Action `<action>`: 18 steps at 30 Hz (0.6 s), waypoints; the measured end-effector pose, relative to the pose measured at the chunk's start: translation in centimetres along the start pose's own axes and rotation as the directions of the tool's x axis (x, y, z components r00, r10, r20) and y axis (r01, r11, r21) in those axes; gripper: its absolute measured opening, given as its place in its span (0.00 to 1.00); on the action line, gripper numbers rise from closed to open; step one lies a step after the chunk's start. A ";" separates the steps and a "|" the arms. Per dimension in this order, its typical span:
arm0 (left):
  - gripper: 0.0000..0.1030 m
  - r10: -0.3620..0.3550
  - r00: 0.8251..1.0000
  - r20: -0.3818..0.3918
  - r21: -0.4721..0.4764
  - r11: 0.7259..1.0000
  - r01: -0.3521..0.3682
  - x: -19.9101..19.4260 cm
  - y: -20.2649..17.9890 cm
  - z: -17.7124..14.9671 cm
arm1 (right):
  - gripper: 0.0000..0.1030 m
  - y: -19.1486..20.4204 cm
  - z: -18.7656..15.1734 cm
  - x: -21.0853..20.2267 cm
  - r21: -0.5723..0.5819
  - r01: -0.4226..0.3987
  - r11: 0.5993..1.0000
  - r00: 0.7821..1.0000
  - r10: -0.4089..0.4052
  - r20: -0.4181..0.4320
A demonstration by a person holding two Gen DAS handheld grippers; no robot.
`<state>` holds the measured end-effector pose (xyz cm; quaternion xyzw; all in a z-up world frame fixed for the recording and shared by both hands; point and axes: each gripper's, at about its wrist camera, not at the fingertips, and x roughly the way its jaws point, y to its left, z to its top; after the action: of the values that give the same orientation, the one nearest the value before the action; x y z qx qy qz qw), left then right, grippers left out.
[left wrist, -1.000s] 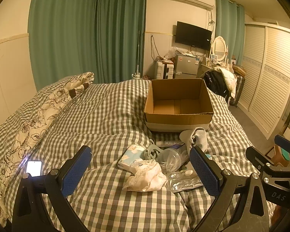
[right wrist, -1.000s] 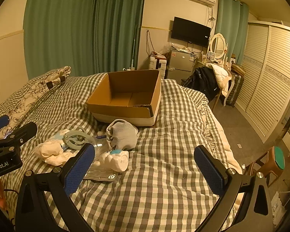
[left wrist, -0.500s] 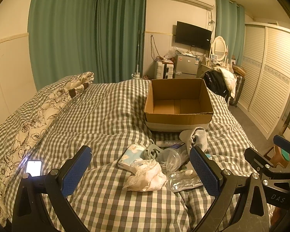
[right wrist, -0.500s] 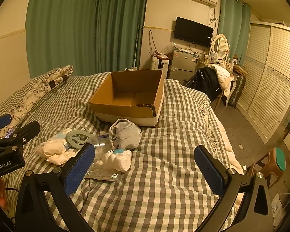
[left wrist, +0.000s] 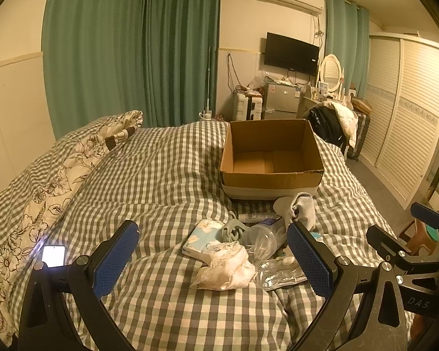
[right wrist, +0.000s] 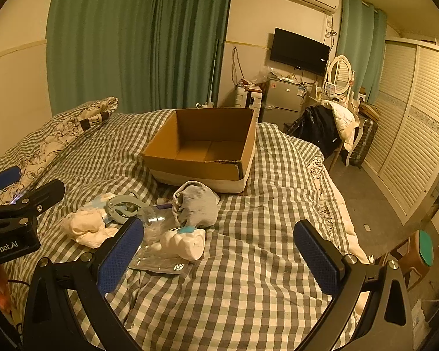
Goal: Organize objects
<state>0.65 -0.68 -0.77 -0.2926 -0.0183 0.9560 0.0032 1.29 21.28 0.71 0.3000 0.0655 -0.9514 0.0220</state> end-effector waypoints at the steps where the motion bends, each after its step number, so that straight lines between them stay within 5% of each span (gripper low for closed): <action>1: 1.00 0.002 1.000 -0.007 -0.001 1.000 -0.002 0.2 0.2 0.0 | 1.00 0.0 0.0 0.1 0.000 -0.002 1.000 1.000 0.002 -0.003; 13: 0.99 -0.021 0.977 -0.213 -0.006 1.000 0.020 5.9 0.6 -2.9 | 1.00 -0.5 -1.3 3.5 0.011 -0.015 1.000 0.997 0.016 -0.080; 18: 0.79 -0.028 0.960 -0.278 0.017 0.999 0.034 8.2 -0.3 -4.5 | 1.00 -0.7 -1.8 5.0 0.011 -0.021 1.000 0.993 0.022 -0.115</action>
<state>-3.65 -0.09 -9.09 -0.4235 -0.0119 0.9055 0.0238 -1.80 22.17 -3.57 0.3552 0.0588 -0.9326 0.0270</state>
